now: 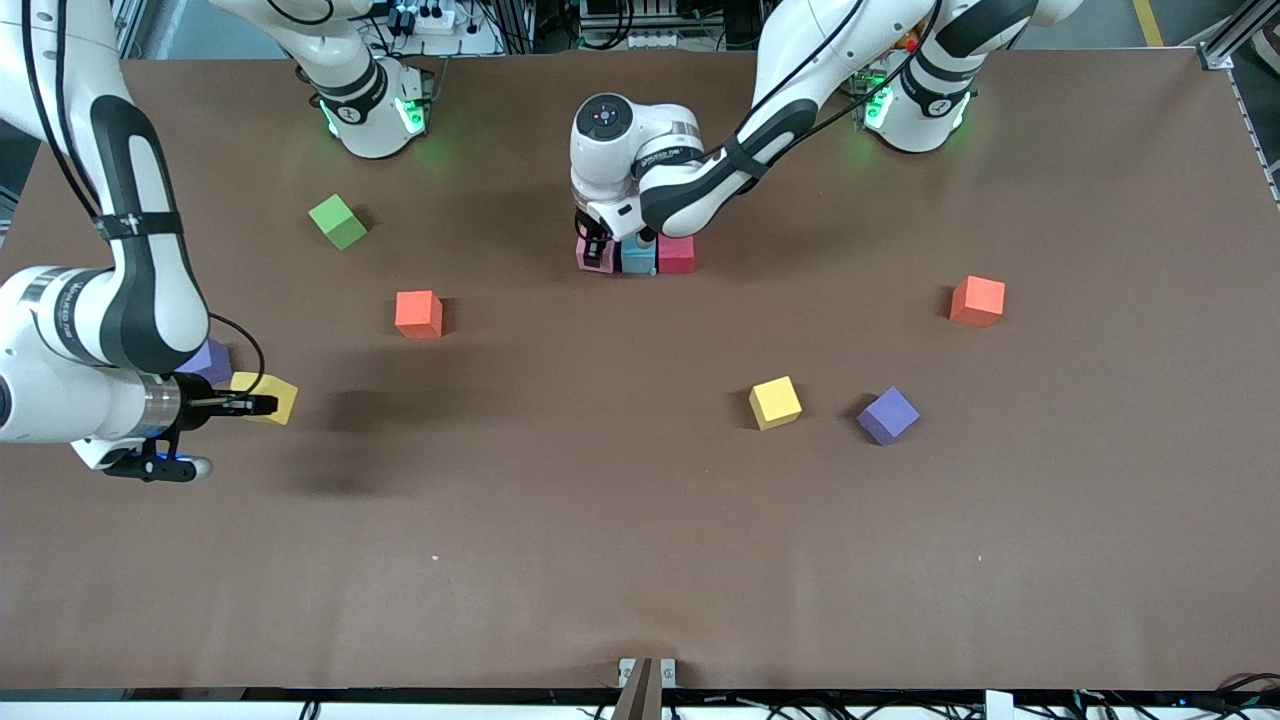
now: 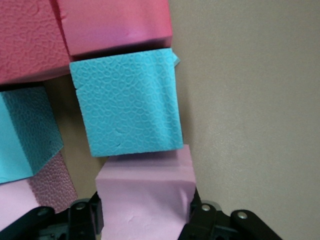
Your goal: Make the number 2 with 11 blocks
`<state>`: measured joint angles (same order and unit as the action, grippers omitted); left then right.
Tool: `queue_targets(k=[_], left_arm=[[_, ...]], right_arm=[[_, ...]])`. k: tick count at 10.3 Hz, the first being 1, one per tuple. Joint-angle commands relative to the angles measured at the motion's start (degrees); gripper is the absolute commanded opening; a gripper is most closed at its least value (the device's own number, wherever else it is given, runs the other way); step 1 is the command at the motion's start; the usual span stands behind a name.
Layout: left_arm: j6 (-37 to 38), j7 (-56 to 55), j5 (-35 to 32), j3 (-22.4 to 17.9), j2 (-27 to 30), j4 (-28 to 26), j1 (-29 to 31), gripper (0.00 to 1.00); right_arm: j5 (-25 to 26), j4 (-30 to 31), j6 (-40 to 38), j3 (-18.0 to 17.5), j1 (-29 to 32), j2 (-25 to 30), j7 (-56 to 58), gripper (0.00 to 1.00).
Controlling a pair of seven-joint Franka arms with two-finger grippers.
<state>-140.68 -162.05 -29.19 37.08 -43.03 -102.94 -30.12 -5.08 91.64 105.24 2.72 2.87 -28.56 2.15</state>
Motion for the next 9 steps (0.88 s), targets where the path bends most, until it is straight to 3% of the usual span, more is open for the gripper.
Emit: queue_targets(k=[1, 9], left_arm=[[-1.00, -17.68, -2.53, 0.01, 0.85, -1.47, -0.73, 0.05], [-0.82, -19.62, -2.45, 0.01, 1.02, -2.26, -0.11, 0.06]], right_arm=[[0.42, 0.21, -0.04, -0.78, 0.56, 0.26, -0.48, 0.34], [0.33, 0.21, -0.39, -1.05, -0.58, 0.35, -0.48, 0.34]])
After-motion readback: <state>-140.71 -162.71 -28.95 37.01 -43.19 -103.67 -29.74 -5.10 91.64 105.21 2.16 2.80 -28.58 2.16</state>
